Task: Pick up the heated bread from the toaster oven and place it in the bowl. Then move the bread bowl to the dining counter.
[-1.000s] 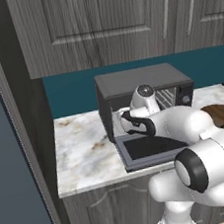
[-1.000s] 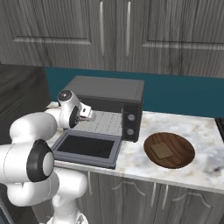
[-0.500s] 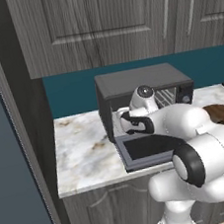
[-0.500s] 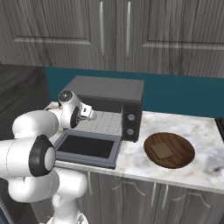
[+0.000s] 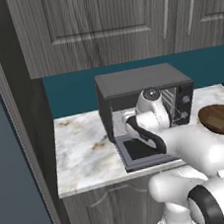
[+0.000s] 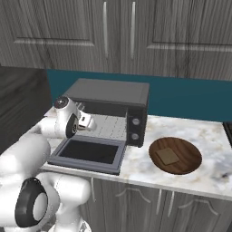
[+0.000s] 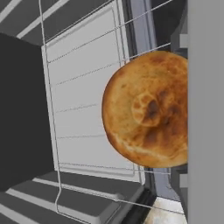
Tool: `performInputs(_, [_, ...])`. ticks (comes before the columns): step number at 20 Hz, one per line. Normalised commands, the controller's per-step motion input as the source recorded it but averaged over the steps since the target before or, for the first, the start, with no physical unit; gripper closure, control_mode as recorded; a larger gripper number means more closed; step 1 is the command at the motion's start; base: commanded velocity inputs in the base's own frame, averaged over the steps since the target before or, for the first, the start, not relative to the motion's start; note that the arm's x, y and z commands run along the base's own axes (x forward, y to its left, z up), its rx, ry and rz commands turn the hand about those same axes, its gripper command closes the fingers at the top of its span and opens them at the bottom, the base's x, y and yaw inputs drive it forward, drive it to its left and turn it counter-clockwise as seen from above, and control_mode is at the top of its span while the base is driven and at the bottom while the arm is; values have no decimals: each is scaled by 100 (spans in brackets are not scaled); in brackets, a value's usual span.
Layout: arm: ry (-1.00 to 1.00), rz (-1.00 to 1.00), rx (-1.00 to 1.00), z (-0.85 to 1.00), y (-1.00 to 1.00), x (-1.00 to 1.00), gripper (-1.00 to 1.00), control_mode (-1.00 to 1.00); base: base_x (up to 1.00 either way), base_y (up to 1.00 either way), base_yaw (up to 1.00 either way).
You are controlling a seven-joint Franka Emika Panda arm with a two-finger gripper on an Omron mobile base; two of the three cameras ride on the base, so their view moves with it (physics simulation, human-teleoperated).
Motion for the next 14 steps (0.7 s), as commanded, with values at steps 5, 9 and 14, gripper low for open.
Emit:
performInputs(5, [0,-15,0,40,-71,-100,100,-100,0,0,0])
performInputs(9, [-2,-20,2,69,-97,-91,100,-100,0,0,0])
performInputs(14, [0,-25,6,80,-96,-68,100,-100,0,0,0])
